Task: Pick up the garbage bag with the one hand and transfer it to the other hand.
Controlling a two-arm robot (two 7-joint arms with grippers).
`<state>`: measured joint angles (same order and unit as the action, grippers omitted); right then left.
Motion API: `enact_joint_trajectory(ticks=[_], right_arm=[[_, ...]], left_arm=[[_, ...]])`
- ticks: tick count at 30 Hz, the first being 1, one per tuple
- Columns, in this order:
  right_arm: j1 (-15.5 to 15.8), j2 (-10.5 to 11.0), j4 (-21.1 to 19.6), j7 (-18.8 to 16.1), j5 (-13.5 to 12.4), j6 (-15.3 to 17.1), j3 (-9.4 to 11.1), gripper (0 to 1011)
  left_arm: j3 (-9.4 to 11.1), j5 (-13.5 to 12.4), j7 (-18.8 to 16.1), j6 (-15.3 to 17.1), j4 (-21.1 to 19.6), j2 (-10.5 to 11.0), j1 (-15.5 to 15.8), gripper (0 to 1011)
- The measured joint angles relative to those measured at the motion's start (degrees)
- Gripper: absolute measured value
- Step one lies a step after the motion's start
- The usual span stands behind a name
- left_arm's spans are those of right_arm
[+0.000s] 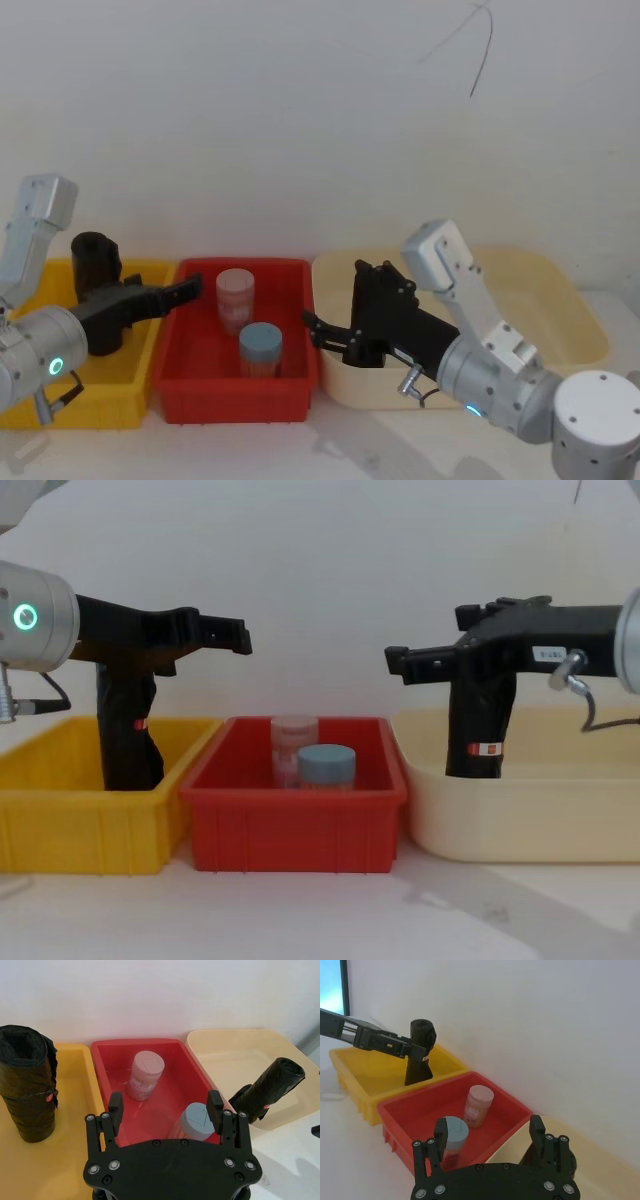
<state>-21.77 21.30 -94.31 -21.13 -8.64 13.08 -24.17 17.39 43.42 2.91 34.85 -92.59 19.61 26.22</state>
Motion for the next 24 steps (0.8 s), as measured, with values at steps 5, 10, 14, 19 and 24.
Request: enact_joint_trajectory(ticks=[5, 10, 14, 19, 24], right_arm=[[-1.09, -1.54, 0.29, 0.64, -0.28, 3.69, -0.25, 1000], [-2.52, -3.86, 1.63, 2.82, 0.00, 7.78, -0.64, 1000], [-3.77, -5.84, 3.24, 4.58, 0.83, 10.06, -1.32, 1000], [-5.08, -7.78, 5.37, 6.33, 2.25, 12.03, -2.56, 1000], [-5.89, -8.94, 6.89, 7.22, 3.36, 13.28, -3.53, 1000]], left_arm=[[0.00, 0.00, -0.03, 0.00, 0.00, 0.00, -0.02, 1000], [0.00, 0.01, -0.06, 0.00, 0.00, 0.00, -0.05, 1000], [0.00, 0.00, -0.07, 0.00, 0.00, 0.00, -0.05, 1000], [0.01, 0.00, -0.07, 0.00, 0.00, 0.00, -0.05, 1000], [0.00, 0.01, -0.07, -0.01, 0.00, 0.00, -0.05, 1000]])
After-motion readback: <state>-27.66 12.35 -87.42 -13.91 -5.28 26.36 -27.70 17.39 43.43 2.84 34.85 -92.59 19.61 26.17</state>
